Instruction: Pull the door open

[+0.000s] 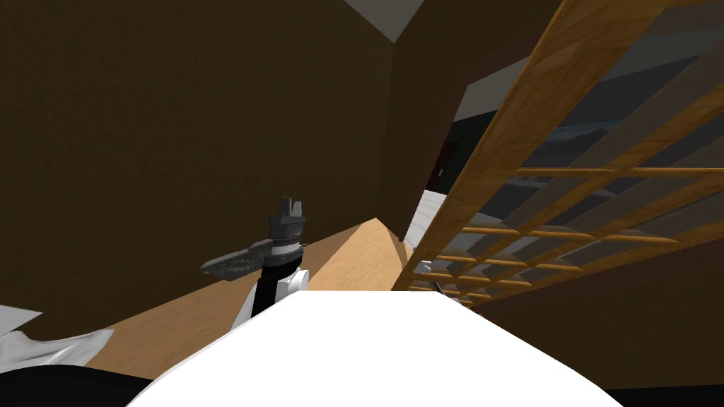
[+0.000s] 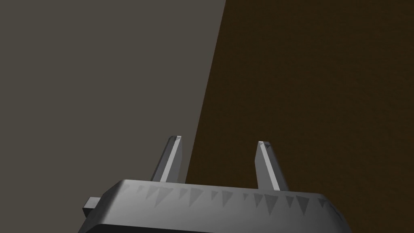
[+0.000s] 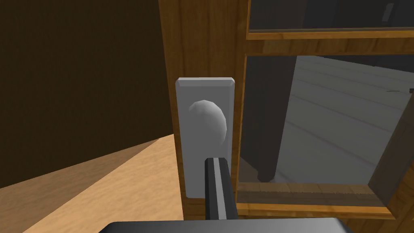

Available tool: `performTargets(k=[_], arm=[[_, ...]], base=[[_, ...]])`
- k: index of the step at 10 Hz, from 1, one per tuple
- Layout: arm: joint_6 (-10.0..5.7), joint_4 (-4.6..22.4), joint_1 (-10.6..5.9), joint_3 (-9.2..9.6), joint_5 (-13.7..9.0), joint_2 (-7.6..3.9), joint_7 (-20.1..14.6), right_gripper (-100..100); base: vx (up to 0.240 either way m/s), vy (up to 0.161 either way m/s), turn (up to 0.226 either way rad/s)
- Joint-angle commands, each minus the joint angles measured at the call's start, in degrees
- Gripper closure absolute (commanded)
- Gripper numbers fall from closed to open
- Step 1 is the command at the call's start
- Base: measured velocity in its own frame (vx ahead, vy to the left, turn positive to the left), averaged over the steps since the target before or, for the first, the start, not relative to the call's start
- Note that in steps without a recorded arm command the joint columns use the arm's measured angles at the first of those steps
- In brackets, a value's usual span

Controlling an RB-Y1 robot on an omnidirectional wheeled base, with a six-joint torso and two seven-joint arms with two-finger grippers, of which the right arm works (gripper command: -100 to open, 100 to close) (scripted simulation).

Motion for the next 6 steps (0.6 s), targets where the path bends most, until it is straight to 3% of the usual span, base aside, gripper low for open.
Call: performTargets(k=[1,3,6], arm=[[-0.9,0.5,0.72,-0.07,-0.4,0.29,0.0,-100],[-0.96,0.6,0.84,-0.1,-0.5,0.21,0.0,-100],[0.49,0.8,-0.53,-1.3,-0.8,0.98,0.3,-100]], base=[[-0.219,0.108,-0.181],[-0.141,0.083,-0.099],[0.173,-0.013,0.054]])
